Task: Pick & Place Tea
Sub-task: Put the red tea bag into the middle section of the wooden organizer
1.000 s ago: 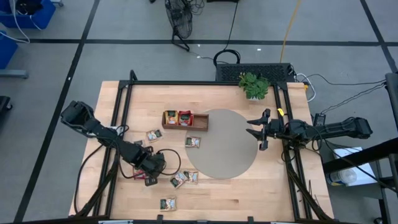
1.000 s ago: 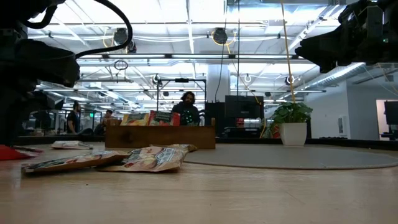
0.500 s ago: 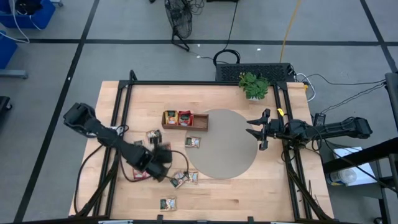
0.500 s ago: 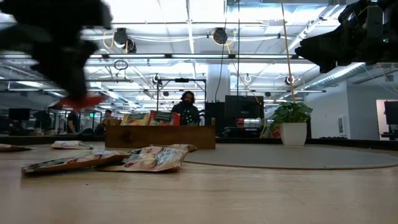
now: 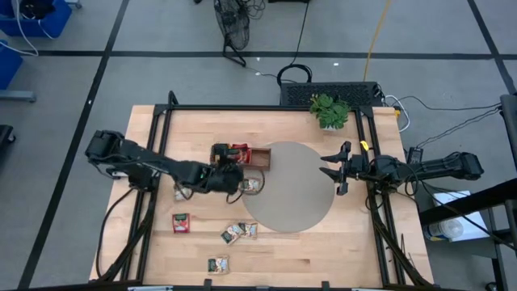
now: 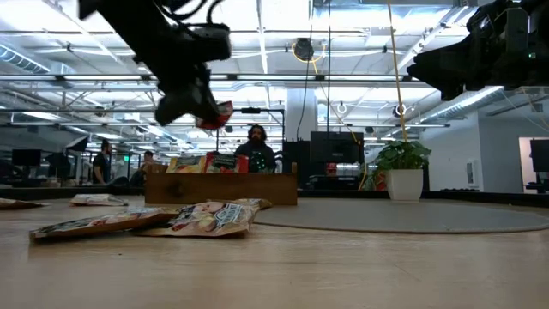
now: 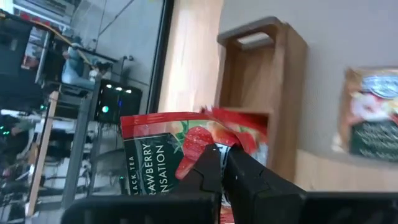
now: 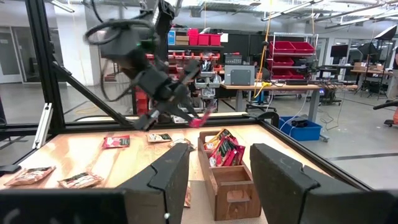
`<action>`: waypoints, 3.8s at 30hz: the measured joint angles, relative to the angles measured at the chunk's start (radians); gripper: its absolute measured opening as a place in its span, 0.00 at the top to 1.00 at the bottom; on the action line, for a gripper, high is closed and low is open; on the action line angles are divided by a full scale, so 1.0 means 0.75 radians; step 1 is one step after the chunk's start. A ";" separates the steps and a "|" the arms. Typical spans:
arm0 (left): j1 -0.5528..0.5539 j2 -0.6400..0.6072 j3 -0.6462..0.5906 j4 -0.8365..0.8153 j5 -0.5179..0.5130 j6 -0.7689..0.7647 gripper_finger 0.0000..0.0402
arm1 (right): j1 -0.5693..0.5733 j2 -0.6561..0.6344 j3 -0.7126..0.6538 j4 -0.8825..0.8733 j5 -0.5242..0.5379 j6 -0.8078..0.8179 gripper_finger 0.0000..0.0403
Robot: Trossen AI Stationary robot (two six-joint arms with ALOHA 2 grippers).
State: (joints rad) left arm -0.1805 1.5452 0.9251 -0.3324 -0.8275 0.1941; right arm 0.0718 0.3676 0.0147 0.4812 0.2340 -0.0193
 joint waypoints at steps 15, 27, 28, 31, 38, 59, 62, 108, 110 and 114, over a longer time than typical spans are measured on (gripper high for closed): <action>0.184 -0.002 -0.296 0.645 0.322 0.171 0.96 | 0.000 0.000 0.000 0.000 0.000 0.000 0.61; 0.273 0.089 -0.336 0.734 0.456 0.299 0.90 | 0.000 0.000 0.001 0.000 0.000 0.000 0.61; 0.280 0.108 -0.333 0.747 0.466 0.300 0.88 | 0.000 0.001 0.001 0.000 0.000 0.000 0.61; 0.293 0.159 -0.333 0.772 0.461 0.302 0.81 | 0.000 0.000 0.000 0.001 0.000 0.000 0.61; 0.295 0.187 -0.332 0.788 0.423 0.287 0.74 | 0.000 0.000 0.000 0.000 0.000 0.000 0.61; 0.150 0.192 -0.336 0.835 0.113 0.374 0.73 | 0.000 0.000 0.000 0.000 0.000 0.000 0.61; 0.147 0.192 -0.336 0.845 0.112 0.353 0.73 | 0.000 0.000 0.000 0.000 0.000 0.000 0.61; 0.230 0.007 -0.262 0.630 0.019 0.191 0.32 | 0.000 0.001 0.000 0.000 0.000 0.000 0.61; 0.206 -0.015 -0.262 0.667 -0.044 0.253 0.32 | 0.000 0.000 0.001 0.000 0.000 0.000 0.61; 0.165 -0.065 -0.233 0.617 -0.045 0.270 0.33 | 0.000 0.000 0.001 0.000 0.000 0.000 0.61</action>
State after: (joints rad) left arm -0.0566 1.4966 0.7500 0.1302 -0.8614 0.3962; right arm 0.0719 0.3676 0.0151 0.4812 0.2340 -0.0193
